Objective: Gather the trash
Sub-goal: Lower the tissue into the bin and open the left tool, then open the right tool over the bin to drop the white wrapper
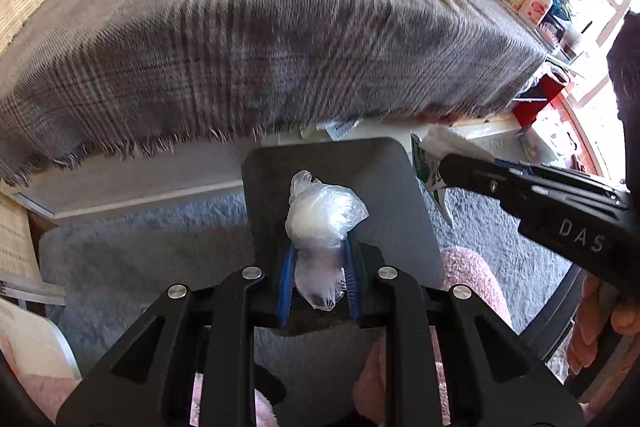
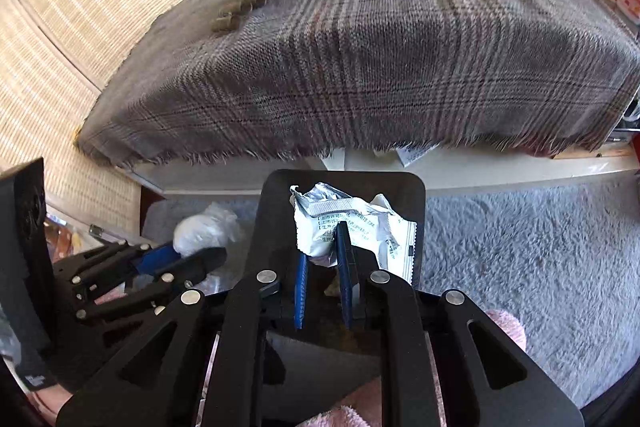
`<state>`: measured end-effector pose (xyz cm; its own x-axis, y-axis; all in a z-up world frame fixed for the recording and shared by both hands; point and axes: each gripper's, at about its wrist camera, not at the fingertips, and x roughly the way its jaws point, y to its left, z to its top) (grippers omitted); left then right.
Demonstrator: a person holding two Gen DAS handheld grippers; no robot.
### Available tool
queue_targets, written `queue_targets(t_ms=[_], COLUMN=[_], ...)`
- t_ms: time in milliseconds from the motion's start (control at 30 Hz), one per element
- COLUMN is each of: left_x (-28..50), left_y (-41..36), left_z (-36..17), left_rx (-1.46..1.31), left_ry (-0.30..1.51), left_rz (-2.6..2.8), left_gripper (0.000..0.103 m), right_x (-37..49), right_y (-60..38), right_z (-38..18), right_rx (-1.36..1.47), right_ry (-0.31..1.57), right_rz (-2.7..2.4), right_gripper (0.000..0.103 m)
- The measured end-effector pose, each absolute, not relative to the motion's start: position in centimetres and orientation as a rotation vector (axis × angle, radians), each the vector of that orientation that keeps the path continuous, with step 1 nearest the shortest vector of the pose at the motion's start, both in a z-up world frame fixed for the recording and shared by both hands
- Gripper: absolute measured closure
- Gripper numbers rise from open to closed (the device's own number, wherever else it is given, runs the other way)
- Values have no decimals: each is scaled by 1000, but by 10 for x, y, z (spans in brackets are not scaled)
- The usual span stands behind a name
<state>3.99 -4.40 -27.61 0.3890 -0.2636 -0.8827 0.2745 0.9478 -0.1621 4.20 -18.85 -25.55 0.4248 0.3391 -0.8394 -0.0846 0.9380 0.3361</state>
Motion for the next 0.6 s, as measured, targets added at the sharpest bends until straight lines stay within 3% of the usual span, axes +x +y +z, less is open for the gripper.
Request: queue_targets(t_ms=[267,500,600], left_x=[42,40,39], left_y=[-45,-43,-41], left_z=[-281,-277,-274], left_rx=[7,2,0], left_ry=[1125,1113,1102], left_rz=[-352,-352,-348], left_gripper=[78,63,54], right_x=[48,50,50], right_y=[-181,-180,-183], right_z=[-260,-259,-256], right_rx=[257,252,260], right_ry=[1122,1135,1127], right_rz=[284,270,261], right_gripper=[85,80,60])
